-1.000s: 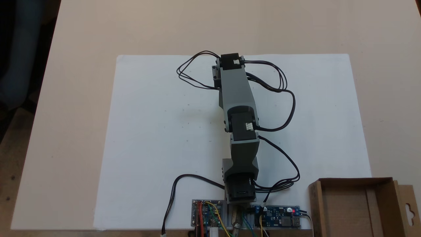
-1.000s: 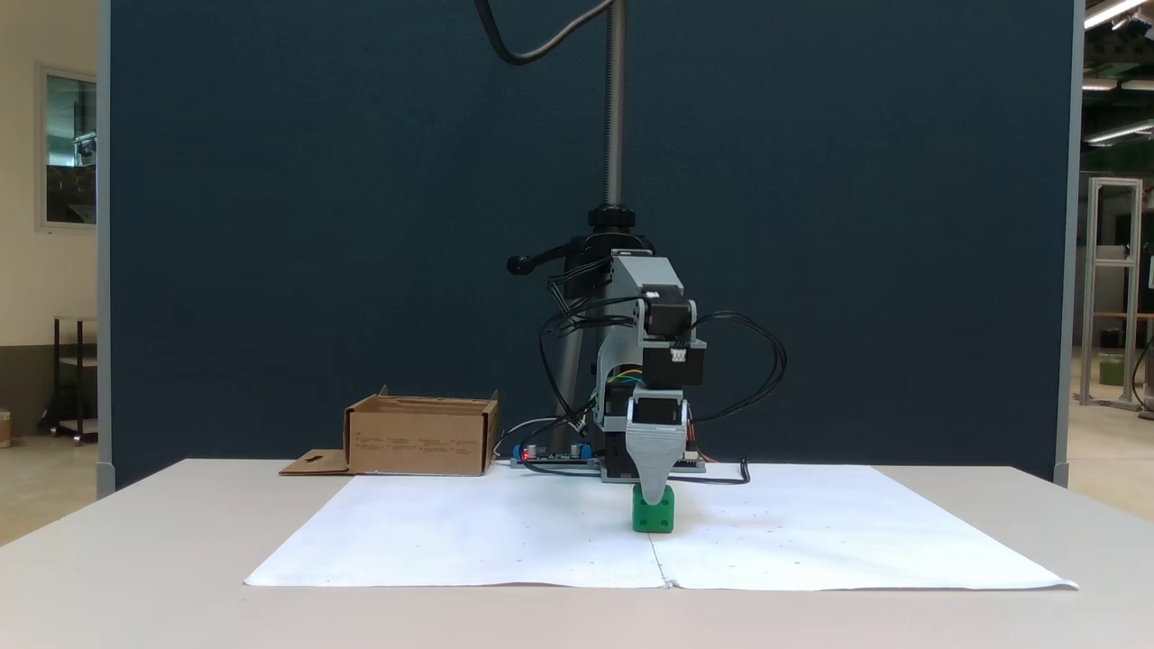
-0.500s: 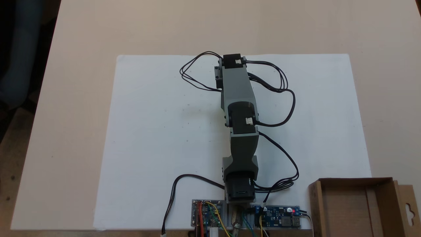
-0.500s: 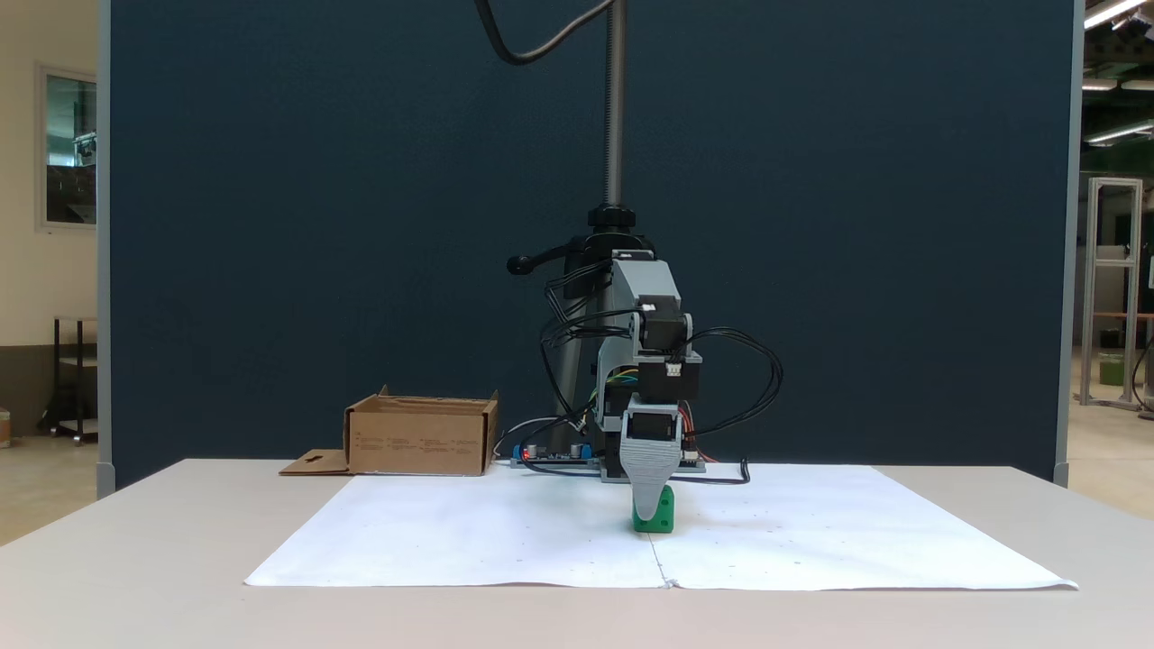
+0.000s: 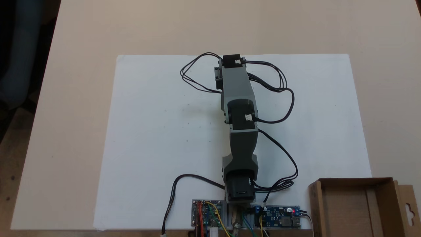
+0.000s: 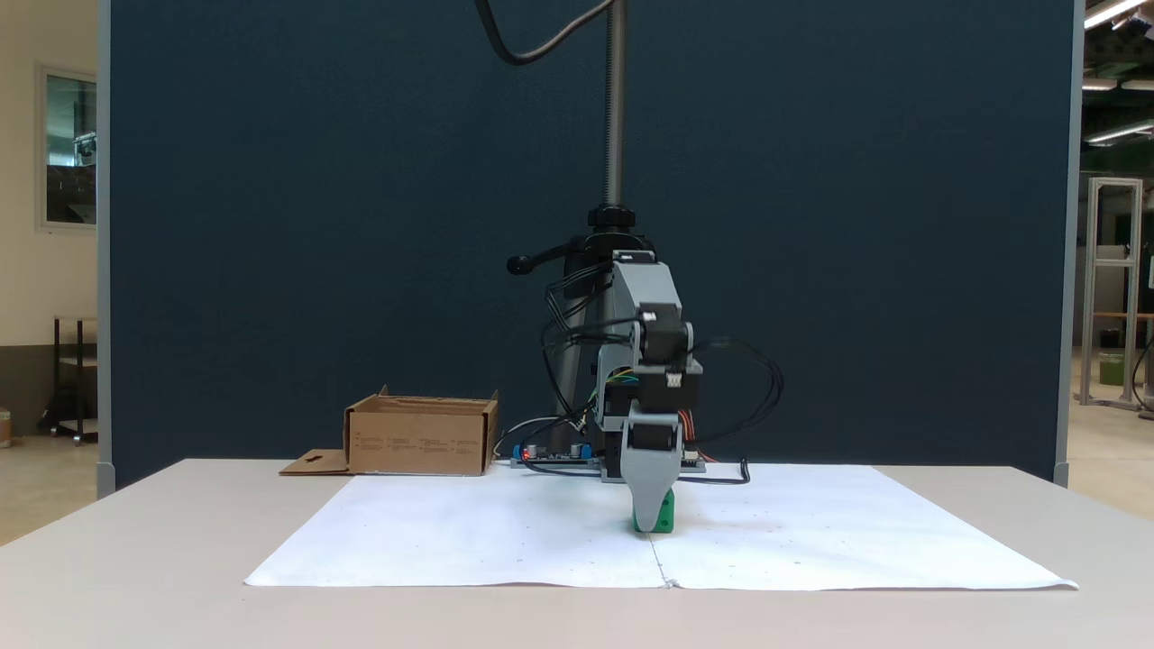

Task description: Grasp a green dice and put it in the bin.

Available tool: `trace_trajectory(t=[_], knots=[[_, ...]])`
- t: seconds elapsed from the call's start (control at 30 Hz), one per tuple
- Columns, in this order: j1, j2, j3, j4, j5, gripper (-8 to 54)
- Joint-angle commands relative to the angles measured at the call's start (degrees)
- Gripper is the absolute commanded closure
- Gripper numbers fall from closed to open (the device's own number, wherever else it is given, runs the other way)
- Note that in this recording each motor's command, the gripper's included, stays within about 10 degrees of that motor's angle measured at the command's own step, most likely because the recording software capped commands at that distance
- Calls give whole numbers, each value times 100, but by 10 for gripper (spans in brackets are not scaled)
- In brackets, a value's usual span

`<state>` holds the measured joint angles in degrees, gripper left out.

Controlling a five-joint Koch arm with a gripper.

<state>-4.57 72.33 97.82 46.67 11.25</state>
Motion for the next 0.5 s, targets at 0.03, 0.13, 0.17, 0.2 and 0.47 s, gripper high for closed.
trace_trajectory(t=[0.03,0.13,0.17,0.2,0.47], knots=[[-35,141,-132,-70,-290,25],[-35,114,-141,-70,-290,43],[-35,114,-132,-79,-290,46],[-35,105,-141,-79,-290,52],[26,97,-141,-158,-281,123]])
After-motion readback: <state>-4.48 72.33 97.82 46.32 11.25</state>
